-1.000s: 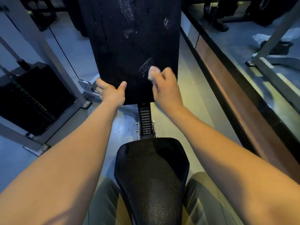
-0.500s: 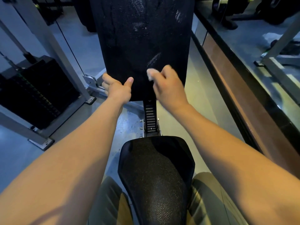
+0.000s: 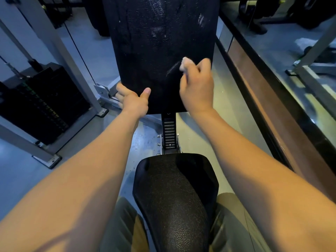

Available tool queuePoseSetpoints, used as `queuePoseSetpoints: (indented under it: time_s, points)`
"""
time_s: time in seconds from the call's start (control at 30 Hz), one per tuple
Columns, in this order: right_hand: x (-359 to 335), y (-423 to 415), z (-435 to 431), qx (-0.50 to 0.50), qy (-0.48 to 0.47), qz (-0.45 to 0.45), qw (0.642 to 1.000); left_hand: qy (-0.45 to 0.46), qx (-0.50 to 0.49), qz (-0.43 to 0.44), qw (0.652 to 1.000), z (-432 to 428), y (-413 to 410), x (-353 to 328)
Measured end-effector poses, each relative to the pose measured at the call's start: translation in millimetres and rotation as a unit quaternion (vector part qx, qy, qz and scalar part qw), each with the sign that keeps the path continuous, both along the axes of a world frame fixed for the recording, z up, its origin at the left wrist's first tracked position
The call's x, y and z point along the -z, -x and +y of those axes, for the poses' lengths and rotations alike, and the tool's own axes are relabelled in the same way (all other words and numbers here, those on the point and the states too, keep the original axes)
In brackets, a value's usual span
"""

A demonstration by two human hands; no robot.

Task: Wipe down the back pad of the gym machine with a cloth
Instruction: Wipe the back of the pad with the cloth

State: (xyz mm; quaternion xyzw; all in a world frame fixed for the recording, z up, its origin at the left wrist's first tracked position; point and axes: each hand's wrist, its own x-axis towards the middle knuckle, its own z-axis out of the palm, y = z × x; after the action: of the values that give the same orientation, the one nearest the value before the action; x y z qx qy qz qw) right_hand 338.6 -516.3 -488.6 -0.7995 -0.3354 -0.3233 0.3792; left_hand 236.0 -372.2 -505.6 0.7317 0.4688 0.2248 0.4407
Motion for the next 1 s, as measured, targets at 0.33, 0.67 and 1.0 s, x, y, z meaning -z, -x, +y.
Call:
queuePoseSetpoints:
  time_s: [0.33, 0.67, 1.0]
  points:
    - [-4, 3, 11, 0.003, -0.018, 0.005, 1.0, -0.005, 0.003, -0.008, 1.0, 3, 0, 4]
    - [-19, -11, 5, 0.003, 0.015, -0.026, 1.0, -0.001, 0.005, -0.01, 1.0, 3, 0, 2]
    - [-29, -9, 2, -0.042, 0.097, -0.066, 0.992, 0.0, 0.003, -0.012, 1.0, 3, -1, 3]
